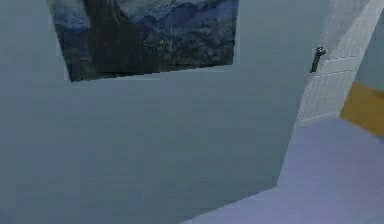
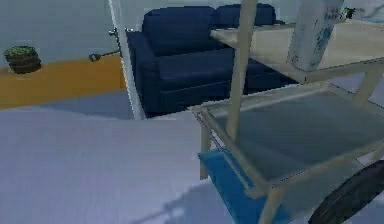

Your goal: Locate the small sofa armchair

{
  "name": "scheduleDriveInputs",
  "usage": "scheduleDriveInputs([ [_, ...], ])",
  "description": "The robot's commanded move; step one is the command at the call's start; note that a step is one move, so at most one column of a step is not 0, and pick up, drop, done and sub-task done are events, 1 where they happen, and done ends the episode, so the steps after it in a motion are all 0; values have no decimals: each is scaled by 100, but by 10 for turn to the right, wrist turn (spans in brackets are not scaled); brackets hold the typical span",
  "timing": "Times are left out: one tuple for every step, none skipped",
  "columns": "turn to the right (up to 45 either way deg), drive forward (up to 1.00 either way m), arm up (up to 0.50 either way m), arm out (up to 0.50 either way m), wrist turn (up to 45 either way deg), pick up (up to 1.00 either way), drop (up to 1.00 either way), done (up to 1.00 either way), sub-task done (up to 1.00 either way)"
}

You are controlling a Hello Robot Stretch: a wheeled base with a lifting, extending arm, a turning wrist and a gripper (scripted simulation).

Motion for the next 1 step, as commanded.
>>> scheduleDriveInputs([
  [450,0,0,0,0,0,0,0,0],
])
